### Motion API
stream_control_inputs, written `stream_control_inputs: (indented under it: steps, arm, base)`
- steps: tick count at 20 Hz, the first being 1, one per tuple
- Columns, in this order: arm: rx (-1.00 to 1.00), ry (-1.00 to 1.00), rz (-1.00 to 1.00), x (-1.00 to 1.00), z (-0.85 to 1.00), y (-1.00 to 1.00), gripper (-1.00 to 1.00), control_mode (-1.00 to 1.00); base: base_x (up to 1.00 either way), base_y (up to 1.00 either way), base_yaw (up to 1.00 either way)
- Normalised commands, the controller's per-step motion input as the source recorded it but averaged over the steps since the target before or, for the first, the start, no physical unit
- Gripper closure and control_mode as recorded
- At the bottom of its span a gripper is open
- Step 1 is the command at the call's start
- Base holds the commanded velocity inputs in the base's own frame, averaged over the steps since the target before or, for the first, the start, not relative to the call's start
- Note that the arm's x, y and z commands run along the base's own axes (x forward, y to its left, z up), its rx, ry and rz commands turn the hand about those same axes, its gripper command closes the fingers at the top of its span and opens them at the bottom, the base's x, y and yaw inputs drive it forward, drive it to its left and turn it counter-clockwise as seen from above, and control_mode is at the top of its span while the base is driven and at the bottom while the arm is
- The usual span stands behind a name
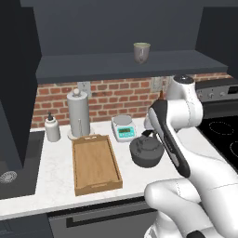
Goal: Pick the kettle from the counter and place it on the tray. Then pick the mug from the cabinet and place it on the tray. Then close the cabinet doors.
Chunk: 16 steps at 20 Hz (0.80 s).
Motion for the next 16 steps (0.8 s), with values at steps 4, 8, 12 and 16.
stream_control_inputs:
  steps: [4,8,12,16]
  arm:
    - [0.14,0.04,-0.06,0.45,-0.19,-0.06,-1.0,-1.0]
    - [0.0,0.03,-0.12,0.46,-0.23,0.14,-1.0,-1.0]
    - [0.0,0.0,-0.14,0.61,-0.18,0.09,-1.0,-1.0]
    - [0.01,0.0,-0.13,0.58,-0.17,0.02,-1.0,-1.0]
  base:
    - [0.0,0.0,0.0]
    - [0.0,0.0,0.0]
    - [0.0,0.0,0.0]
    - [0.0,0.0,0.0]
